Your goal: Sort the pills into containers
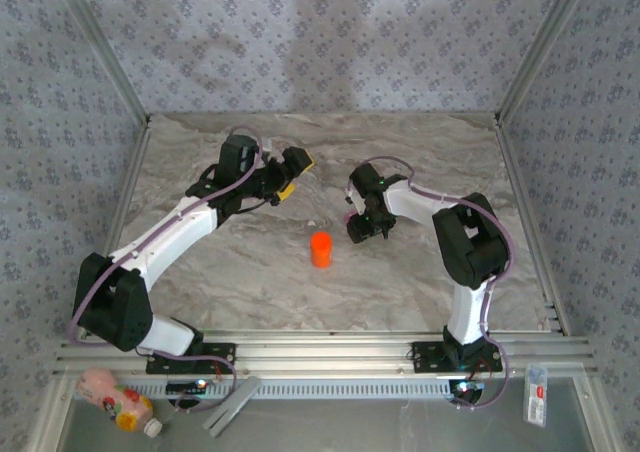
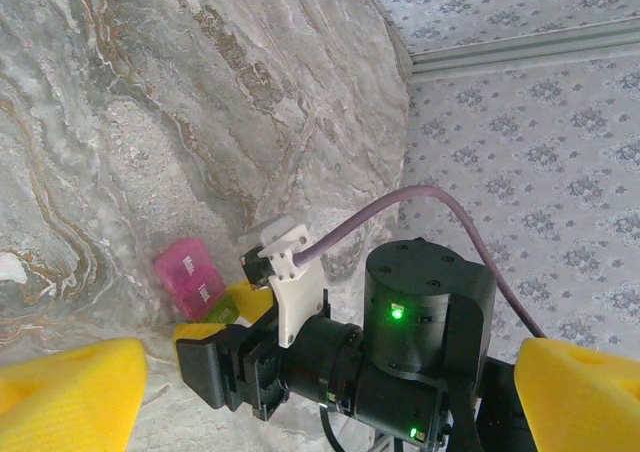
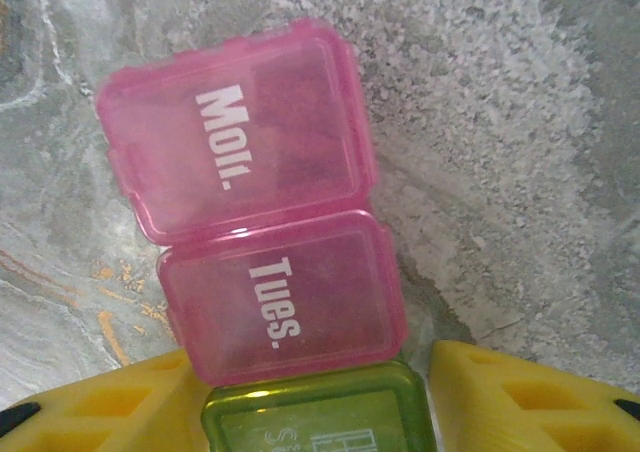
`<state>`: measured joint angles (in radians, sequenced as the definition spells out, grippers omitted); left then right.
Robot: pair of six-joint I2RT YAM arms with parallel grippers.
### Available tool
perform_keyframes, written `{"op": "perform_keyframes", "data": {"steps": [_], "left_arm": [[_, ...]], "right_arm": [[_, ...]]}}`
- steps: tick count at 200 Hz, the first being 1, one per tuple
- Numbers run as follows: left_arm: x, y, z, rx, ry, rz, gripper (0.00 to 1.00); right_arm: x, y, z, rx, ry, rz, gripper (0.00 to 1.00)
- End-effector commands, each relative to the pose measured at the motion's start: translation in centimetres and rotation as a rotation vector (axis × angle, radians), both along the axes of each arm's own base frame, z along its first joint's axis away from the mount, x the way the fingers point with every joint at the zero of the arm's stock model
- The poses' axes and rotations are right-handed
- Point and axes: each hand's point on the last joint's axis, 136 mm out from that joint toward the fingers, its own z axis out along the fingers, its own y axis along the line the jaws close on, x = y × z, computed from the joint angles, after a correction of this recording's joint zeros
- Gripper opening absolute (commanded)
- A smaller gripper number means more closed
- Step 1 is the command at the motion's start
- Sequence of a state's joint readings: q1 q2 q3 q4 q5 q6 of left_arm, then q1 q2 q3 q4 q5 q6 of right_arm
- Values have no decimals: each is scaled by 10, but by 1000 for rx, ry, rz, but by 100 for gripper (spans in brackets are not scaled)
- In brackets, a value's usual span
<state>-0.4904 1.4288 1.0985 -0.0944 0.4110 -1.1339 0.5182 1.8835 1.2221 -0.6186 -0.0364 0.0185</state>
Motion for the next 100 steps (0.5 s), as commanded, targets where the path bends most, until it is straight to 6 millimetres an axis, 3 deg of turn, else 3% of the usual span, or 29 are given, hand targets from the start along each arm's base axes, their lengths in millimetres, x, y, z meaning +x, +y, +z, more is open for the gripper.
{"op": "perform_keyframes", "data": {"steps": [1, 70, 100], "left_arm": [[3, -1, 9, -16, -20, -6, 95], [2, -1, 8, -16, -19, -6, 95], [2, -1, 10, -18, -20, -5, 95]], "right_arm": [[8, 4, -5, 7, 0, -15, 57], [7, 4, -6, 8, 3, -14, 46], [5, 5, 3, 21, -12, -10, 44]]}}
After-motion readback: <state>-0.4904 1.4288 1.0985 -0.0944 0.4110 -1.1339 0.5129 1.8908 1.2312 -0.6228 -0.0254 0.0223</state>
